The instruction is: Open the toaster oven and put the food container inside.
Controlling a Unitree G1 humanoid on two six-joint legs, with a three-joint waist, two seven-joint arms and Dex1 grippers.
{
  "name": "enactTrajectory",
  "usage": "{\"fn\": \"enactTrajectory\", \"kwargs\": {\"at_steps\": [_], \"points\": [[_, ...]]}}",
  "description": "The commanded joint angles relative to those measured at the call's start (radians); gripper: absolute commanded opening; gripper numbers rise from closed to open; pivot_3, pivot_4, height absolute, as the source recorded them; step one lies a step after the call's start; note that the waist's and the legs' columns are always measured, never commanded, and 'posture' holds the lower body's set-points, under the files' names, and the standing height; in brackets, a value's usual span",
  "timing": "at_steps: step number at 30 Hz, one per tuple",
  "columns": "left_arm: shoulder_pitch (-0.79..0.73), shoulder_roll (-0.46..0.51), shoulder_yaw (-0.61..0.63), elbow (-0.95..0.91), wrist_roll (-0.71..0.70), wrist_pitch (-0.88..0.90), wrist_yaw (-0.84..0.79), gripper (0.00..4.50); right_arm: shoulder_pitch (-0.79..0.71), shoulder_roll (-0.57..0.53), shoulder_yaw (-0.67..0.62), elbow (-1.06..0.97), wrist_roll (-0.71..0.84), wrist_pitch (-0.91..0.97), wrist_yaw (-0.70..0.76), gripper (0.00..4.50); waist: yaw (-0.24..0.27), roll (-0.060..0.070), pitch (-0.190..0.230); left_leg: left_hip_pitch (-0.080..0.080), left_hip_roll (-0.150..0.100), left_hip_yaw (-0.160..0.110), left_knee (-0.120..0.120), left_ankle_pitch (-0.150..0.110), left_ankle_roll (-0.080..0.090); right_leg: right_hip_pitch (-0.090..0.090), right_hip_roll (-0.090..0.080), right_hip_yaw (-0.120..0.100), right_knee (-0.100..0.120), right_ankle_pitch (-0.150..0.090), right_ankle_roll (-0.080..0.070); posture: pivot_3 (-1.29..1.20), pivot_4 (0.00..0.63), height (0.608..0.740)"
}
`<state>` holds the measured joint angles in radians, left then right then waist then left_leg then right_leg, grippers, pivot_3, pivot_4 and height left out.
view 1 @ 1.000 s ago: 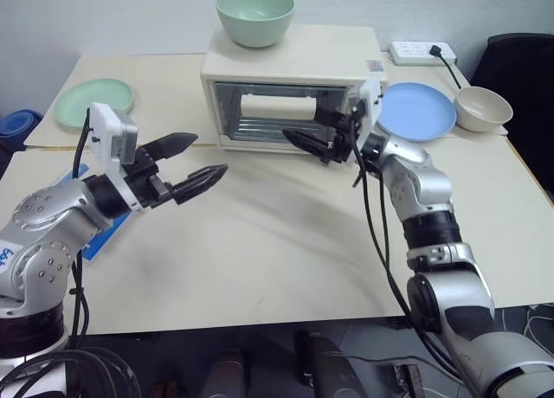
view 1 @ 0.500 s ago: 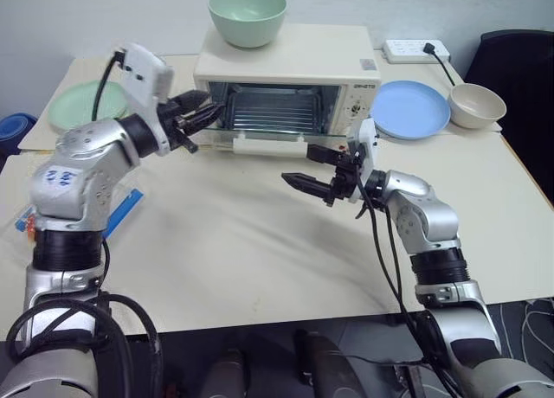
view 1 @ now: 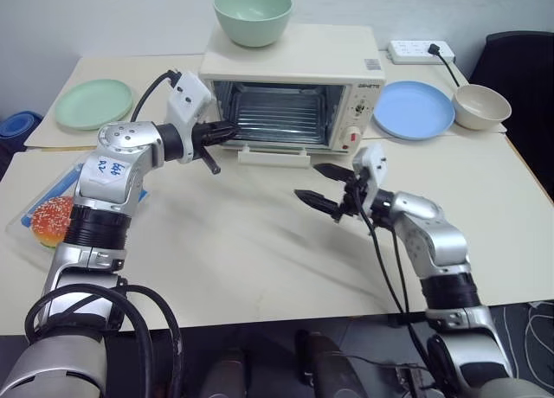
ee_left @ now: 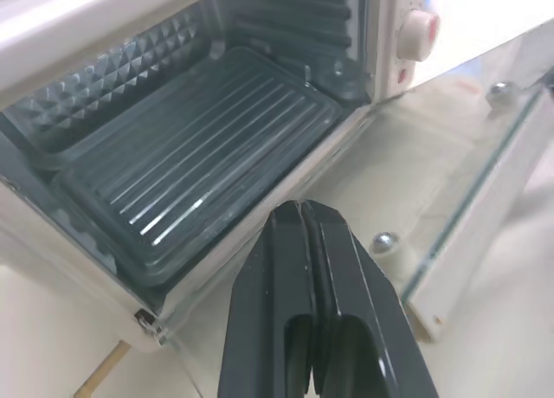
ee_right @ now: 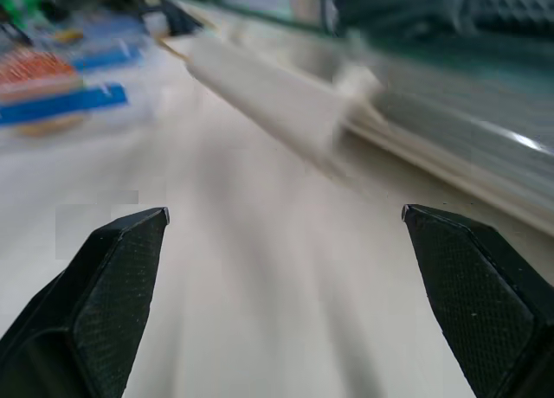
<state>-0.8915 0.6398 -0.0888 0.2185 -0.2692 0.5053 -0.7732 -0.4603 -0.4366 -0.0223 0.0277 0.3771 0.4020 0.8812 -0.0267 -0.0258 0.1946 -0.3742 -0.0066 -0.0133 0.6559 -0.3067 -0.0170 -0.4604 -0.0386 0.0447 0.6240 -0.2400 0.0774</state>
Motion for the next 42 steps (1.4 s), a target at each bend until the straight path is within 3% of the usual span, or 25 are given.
{"fn": "enactTrajectory", "kwargs": {"at_steps": [1, 8, 12, 18, 24, 30, 34, 37, 39, 42], "points": [[0.041, 0.021, 0.017, -0.077, -0.002, 0.027, -0.028, 0.04, 0.086, -0.078, -0.060, -0.173, 0.075, 0.049, 0.040, 4.50, 0.000, 0.000, 0.000, 0.000, 0.000, 0.000, 0.001, 0.000, 0.000, 0.000, 0.000, 0.000, 0.000, 0.000, 0.000, 0.00, 0.150, 0.740], [0.161, 0.013, -0.007, -0.132, 0.033, 0.129, 0.009, 0.04, 0.234, -0.240, -0.178, -0.442, 0.317, 0.228, 0.117, 4.50, -0.005, -0.001, 0.000, 0.005, 0.001, 0.001, 0.005, 0.000, 0.001, 0.005, 0.010, 0.004, 0.000, 0.000, 0.000, 0.00, 0.150, 0.740], [0.196, -0.051, -0.048, -0.142, 0.084, 0.179, 0.092, 0.04, 0.182, -0.277, -0.228, -0.509, 0.436, 0.293, 0.090, 4.50, -0.002, -0.001, 0.001, 0.015, 0.002, -0.001, 0.006, -0.001, 0.002, 0.017, 0.013, 0.005, -0.003, 0.000, 0.001, 0.00, 0.150, 0.740], [0.236, -0.093, -0.004, -0.230, 0.075, 0.295, 0.174, 0.04, 0.038, -0.308, -0.226, -0.527, 0.528, 0.339, 0.062, 4.50, -0.001, -0.003, 0.001, 0.014, 0.002, -0.001, 0.006, -0.002, 0.004, 0.017, 0.011, 0.006, -0.003, 0.000, 0.002, 0.00, 0.150, 0.740], [0.433, -0.099, 0.324, -0.646, -0.067, 0.654, 0.285, 1.49, -0.080, -0.308, -0.153, -0.467, 0.526, 0.324, 0.129, 4.50, -0.008, -0.003, 0.001, 0.014, 0.006, -0.001, 0.006, -0.006, 0.003, 0.015, 0.009, 0.012, -0.004, -0.001, 0.000, 0.00, 0.150, 0.740], [0.606, -0.223, 0.723, -1.017, -0.108, 1.002, 0.356, 3.30, -0.122, -0.295, -0.070, -0.354, 0.461, 0.259, 0.245, 4.50, -0.002, -0.003, 0.001, 0.014, 0.004, -0.001, 0.007, -0.006, 0.003, 0.016, 0.010, 0.012, -0.004, -0.001, 0.001, 0.00, 0.150, 0.740], [0.752, -0.298, 0.983, -1.174, -0.147, 1.107, 0.276, 4.48, -0.187, -0.273, -0.009, -0.254, 0.415, 0.209, 0.334, 4.50, -0.003, -0.004, 0.001, 0.014, 0.003, 0.000, 0.008, -0.006, 0.003, 0.016, 0.012, 0.010, -0.004, -0.001, 0.001, 0.00, 0.150, 0.740], [0.857, -0.310, 1.148, -1.216, -0.206, 1.109, 0.189, 4.48, -0.216, -0.267, 0.013, -0.199, 0.391, 0.181, 0.392, 4.50, -0.007, -0.005, 0.001, 0.015, 0.005, 0.002, 0.008, -0.007, 0.001, 0.016, 0.011, 0.009, -0.004, -0.001, 0.000, 0.00, 0.150, 0.740], [0.885, -0.331, 1.327, -1.194, -0.219, 1.109, 0.165, 4.48, -0.238, -0.258, 0.037, -0.138, 0.360, 0.145, 0.446, 4.50, -0.002, -0.007, 0.000, 0.016, 0.004, -0.002, 0.008, -0.007, 0.001, 0.017, 0.012, 0.009, -0.004, -0.002, -0.002, 0.00, 0.150, 0.740], [0.819, -0.348, 1.471, -1.122, -0.199, 1.109, 0.253, 4.48, -0.256, -0.245, 0.051, -0.092, 0.338, 0.119, 0.483, 4.50, -0.004, -0.007, 0.000, 0.018, 0.005, 0.001, 0.008, -0.007, 0.000, 0.019, 0.012, 0.003, -0.004, -0.003, -0.003, 0.00, 0.150, 0.740]]}}
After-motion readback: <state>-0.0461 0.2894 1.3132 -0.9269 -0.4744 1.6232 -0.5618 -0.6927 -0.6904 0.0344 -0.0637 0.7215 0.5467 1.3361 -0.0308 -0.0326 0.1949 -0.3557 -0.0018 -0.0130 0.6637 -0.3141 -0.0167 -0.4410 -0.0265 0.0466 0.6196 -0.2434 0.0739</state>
